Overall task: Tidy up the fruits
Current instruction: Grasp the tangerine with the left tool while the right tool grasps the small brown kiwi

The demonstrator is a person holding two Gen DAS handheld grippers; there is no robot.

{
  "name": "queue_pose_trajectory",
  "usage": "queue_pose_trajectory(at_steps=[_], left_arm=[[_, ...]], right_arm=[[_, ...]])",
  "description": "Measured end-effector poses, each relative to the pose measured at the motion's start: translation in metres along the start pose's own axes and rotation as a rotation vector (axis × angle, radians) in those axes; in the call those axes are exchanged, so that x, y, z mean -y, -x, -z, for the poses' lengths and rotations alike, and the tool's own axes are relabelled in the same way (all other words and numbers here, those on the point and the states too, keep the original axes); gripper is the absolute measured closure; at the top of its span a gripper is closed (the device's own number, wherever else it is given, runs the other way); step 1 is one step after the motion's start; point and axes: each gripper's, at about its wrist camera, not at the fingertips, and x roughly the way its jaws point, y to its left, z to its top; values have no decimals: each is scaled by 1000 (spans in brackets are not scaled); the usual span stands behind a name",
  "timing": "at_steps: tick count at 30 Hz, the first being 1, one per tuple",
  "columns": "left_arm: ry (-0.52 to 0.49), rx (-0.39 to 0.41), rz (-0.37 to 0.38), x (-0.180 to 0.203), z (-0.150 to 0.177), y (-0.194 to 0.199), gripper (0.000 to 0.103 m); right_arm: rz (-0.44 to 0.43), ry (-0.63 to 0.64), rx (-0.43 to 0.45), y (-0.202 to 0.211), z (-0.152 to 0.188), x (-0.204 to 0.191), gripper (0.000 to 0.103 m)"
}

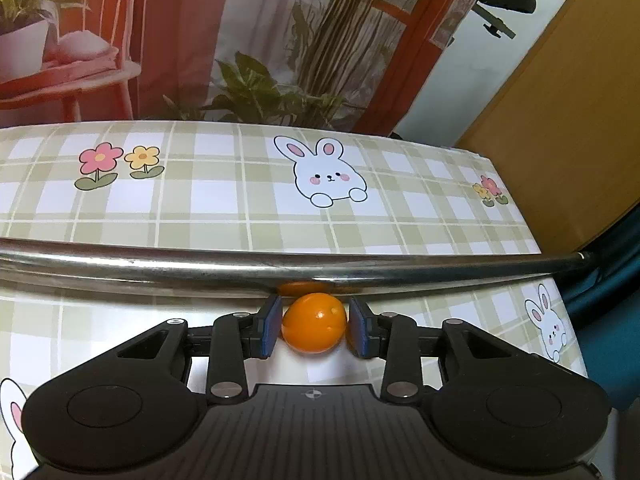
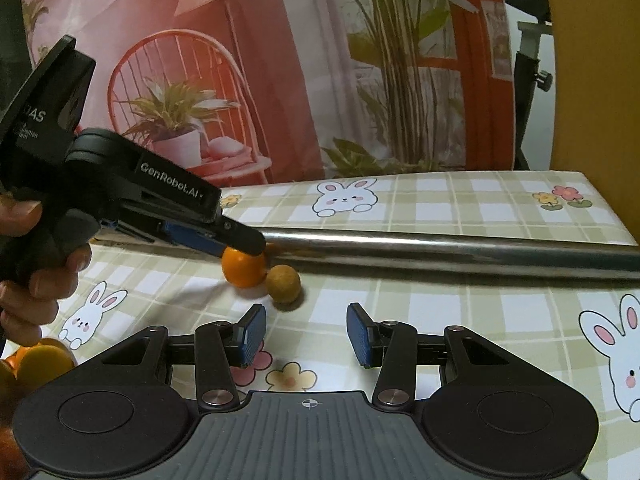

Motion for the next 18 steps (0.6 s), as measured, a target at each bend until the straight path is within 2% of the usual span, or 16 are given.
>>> queue_pose_trajectory(at_steps=[8, 14, 18], left_arm=[[6, 7, 19, -5, 2, 12, 65], [3, 64, 17, -11, 6, 52, 65], [2, 110, -1, -16, 11, 81, 65]], right_arm=[[-9, 1, -3, -10, 1, -1, 61], [-29, 5, 15, -23, -3, -8, 61], [-6, 16, 17, -39, -10, -16, 63]])
